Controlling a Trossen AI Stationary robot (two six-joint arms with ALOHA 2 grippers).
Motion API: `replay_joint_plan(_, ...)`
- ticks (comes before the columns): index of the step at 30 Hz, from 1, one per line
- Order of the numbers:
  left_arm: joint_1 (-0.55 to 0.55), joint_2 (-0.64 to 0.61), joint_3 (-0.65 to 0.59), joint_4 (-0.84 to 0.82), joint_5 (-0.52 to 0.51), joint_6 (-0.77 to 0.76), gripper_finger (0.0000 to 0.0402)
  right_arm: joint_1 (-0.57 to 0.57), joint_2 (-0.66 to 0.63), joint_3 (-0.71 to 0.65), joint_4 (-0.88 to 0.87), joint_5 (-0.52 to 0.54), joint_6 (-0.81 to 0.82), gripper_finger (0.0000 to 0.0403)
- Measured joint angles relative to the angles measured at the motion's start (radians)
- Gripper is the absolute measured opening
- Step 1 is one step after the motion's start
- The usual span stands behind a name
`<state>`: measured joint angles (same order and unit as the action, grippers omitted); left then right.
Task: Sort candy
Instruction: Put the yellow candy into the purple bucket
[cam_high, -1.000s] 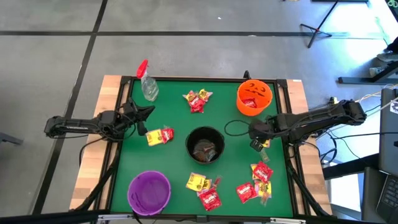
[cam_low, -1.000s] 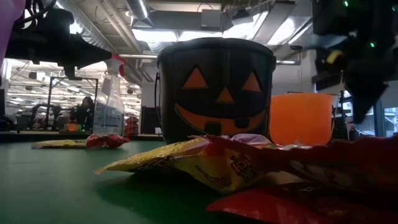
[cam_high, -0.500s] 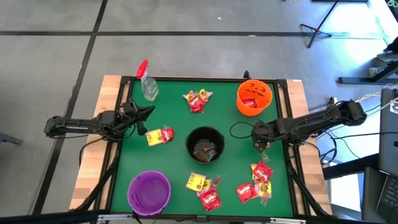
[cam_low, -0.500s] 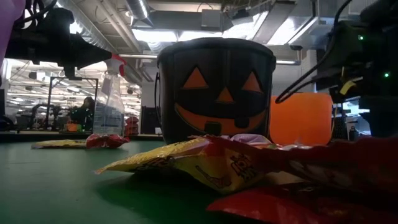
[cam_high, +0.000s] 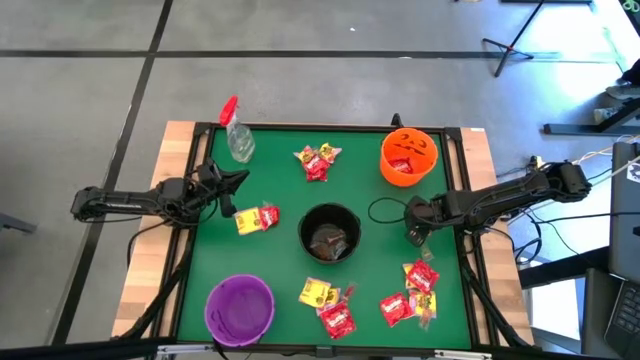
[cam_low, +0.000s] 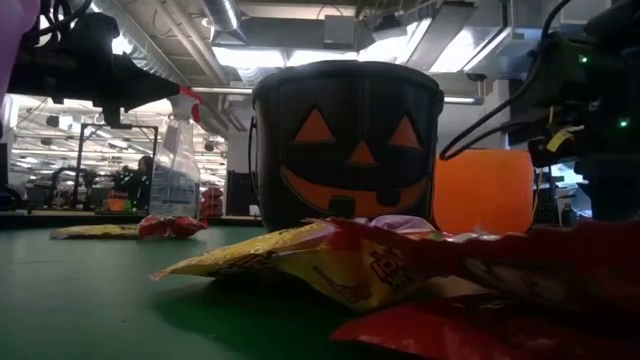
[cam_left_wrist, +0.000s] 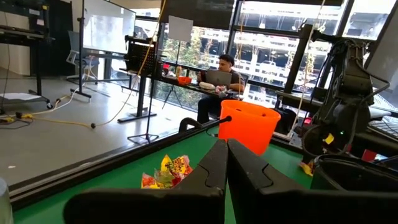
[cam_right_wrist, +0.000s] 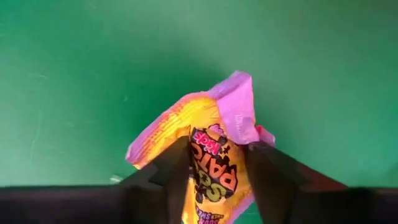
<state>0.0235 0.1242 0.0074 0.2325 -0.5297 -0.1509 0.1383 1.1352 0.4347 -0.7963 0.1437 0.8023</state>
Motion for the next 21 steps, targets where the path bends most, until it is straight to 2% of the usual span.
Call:
replay_joint_plan(5, 0.000, 0.000, 0.000, 0.000, 0.000, 0.000, 0.0002, 0.000, 0.001, 0.000, -0.009, 0.026, -0.025, 0.0080)
replay_joint_plan(9, 0.000, 0.000, 0.000, 0.000, 0.000, 0.001, 0.0002, 0.000, 0.001, 0.009, -0.022, 0.047, -0.026, 0.0048)
replay_joint_plan(21, 0.001, 0.000, 0.000, 0.000, -0.001, 0.003, 0.0002, -0.001, 0.001, 0.172, -0.045, 0.108, -0.115, 0.0055)
